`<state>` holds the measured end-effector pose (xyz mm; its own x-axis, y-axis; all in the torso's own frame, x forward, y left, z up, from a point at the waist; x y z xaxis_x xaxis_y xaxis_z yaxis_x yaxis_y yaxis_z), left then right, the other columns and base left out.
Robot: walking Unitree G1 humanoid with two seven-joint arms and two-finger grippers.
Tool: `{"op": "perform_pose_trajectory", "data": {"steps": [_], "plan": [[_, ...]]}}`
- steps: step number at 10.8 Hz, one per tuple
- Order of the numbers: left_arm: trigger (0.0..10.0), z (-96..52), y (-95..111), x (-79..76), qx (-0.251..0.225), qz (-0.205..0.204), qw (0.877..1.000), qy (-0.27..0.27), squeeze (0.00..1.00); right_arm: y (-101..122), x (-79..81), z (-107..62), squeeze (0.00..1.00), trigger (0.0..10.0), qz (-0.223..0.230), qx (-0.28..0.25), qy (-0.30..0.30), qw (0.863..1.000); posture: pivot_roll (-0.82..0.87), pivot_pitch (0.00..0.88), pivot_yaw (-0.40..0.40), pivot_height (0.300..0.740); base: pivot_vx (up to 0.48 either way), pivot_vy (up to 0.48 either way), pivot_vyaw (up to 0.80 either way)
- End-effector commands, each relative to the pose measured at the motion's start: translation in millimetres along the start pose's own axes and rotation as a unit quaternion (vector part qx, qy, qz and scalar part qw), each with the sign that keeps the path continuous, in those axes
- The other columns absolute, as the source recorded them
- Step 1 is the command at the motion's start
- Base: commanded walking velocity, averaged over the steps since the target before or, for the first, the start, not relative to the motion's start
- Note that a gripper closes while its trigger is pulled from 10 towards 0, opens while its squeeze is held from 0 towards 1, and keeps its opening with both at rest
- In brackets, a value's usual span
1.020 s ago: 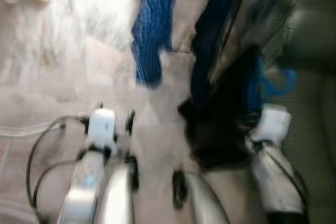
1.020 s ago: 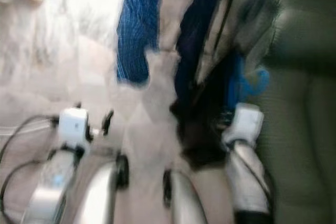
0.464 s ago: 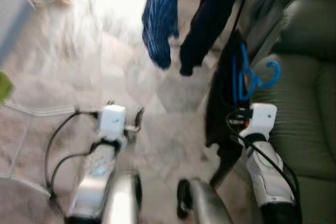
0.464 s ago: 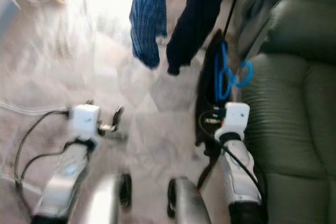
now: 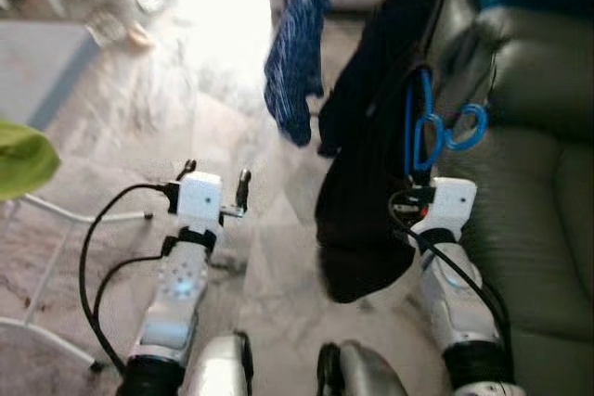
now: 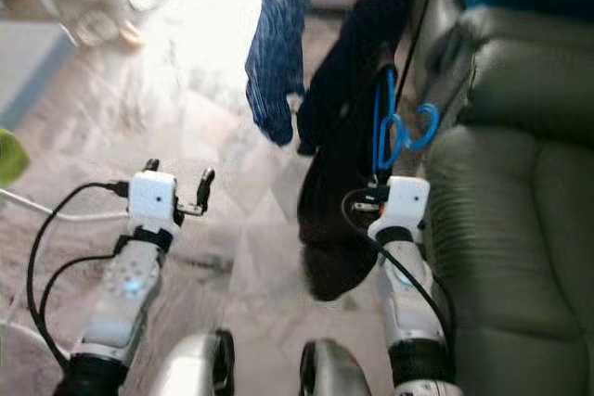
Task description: Hang hanger
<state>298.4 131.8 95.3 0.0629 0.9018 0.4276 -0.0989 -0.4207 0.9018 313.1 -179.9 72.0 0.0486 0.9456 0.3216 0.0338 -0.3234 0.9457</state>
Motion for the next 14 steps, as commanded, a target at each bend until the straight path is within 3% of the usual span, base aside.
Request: {"op": "perform_pose_trajectory", "data": {"steps": [1,5,8,9,10,14], "plan": [[10.0,-0.4,-2,-2.3,0.002,0.004,1.0,-0.002,0.0,12,4.5,5.0,0.0,10.0,-0.005,-0.031,0.012,0.999,0.03,0.053,-0.028,0.74,0.0,0.0,0.0],[10.0,4.7,-5,1.0,0.005,0.007,1.0,0.008,0.0,13,5.4,3.8,0.0,10.0,-0.024,-0.03,0.042,0.998,0.0,0.097,-0.03,0.74,0.0,0.0,0.6],[10.0,-7.9,-17,-8.1,0.045,-0.013,0.999,-0.004,0.0,1,10.6,-6.3,0.0,10.0,-0.038,-0.001,0.085,0.996,0.0,0.127,-0.022,0.74,0.0,0.0,0.79],[10.0,-8.2,-14,-8.8,0.032,-0.007,0.999,-0.008,0.0,1,16.2,-5.9,0.0,10.0,-0.034,-0.002,0.093,0.995,0.0,0.136,-0.013,0.74,0.0,0.0,0.8],[10.0,-6.5,-9,-4.7,0.007,0.026,1.0,0.003,0.0,2,22.6,-4.8,0.0,10.0,-0.044,-0.01,0.106,0.993,0.0,0.146,-0.006,0.74,0.0,0.0,0.8],[10.0,-5.6,-12,-0.3,0.022,0.03,0.999,0.013,0.0,1,23.4,-9.6,0.0,10.0,-0.05,-0.006,0.123,0.991,0.0,0.166,-0.013,0.74,0.0,0.0,0.8]]}}
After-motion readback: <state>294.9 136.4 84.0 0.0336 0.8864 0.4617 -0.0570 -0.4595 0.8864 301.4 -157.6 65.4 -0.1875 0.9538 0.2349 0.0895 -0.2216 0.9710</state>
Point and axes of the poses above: a point about 5 cm out from each wrist's last joint towards the gripper, its own z axis pointing out of the wrist towards the gripper, its own y axis along the axis of the wrist's last joint, x = y × z, the point moved 2 cm from there along z, pointing out of the wrist towards the gripper, and after that the axes turned 15 degrees about z, right-handed, at the moved point
